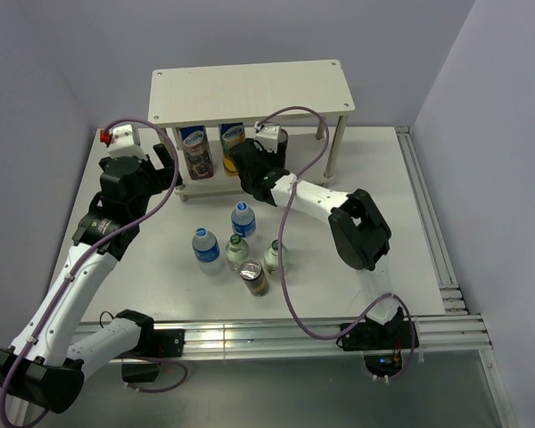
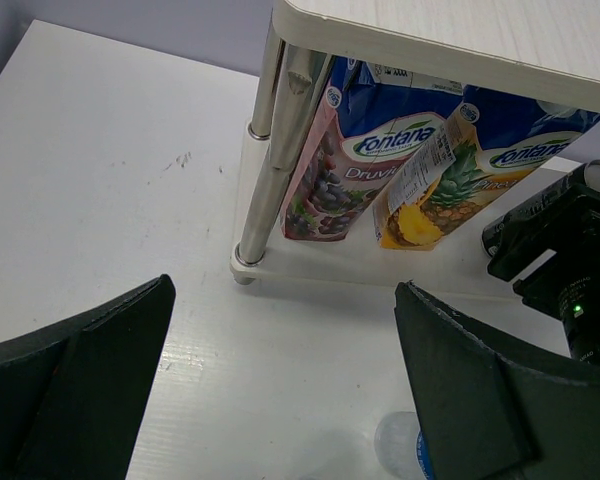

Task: Place and organize the beverage onto the shelf

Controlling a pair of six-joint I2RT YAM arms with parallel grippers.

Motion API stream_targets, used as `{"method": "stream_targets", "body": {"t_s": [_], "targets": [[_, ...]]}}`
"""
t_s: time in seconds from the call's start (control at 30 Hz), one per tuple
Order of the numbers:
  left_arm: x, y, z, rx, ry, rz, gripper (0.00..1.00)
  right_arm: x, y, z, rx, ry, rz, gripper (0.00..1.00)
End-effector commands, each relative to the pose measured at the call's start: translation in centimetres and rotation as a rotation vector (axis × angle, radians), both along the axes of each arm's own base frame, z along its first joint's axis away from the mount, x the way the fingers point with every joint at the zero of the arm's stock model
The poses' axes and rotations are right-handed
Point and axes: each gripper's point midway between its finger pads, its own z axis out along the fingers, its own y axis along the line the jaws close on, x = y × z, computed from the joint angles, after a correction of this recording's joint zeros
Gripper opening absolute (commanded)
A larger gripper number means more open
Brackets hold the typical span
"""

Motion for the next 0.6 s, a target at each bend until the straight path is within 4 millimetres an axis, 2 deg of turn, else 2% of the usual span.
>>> {"method": "stream_targets", "body": {"t_s": [0.0,0.03,0.07,0.13,0.17,0.2,0.23,0.27,0.5,0.57], "targets": [[0.0,0.4,1.2,0.016,-0.034,0.014,0.99,0.9,-0.3,2.4,0.039,-0.055,-0.016,0.7],[0.0,0.4,1.2,0.016,-0.032,0.014,0.99,0.5,-0.5,1.7,0.032,-0.04,-0.01,0.71],[0.0,0.4,1.2,0.016,-0.032,0.014,0.99,0.2,-0.4,2.4,0.053,-0.047,0.008,0.73],[0.1,0.4,1.0,0.018,-0.028,0.015,0.99,-0.5,-0.6,2.0,0.061,-0.038,0.03,0.77],[0.1,0.4,1.0,0.018,-0.028,0.015,0.99,-0.9,-0.6,3.0,0.085,-0.045,0.045,0.91],[0.1,0.4,0.9,0.019,-0.026,0.015,0.99,-1.3,-0.6,3.0,0.092,-0.035,0.058,1.0],[0.1,0.4,1.0,0.019,-0.027,0.017,0.99,-1.9,-0.9,2.5,0.09,-0.022,0.06,1.0],[0.1,0.4,0.9,0.021,-0.025,0.016,0.99,-2.4,-1.3,3.8,0.11,-0.04,0.064,1.0],[0.2,0.6,0.9,0.023,-0.024,0.025,0.99,-6.2,-1.9,5.2,0.126,-0.039,0.125,1.0],[0.1,0.6,0.9,0.027,-0.023,0.028,0.99,-7.6,-2.2,6.2,0.125,-0.047,0.132,1.0]]}}
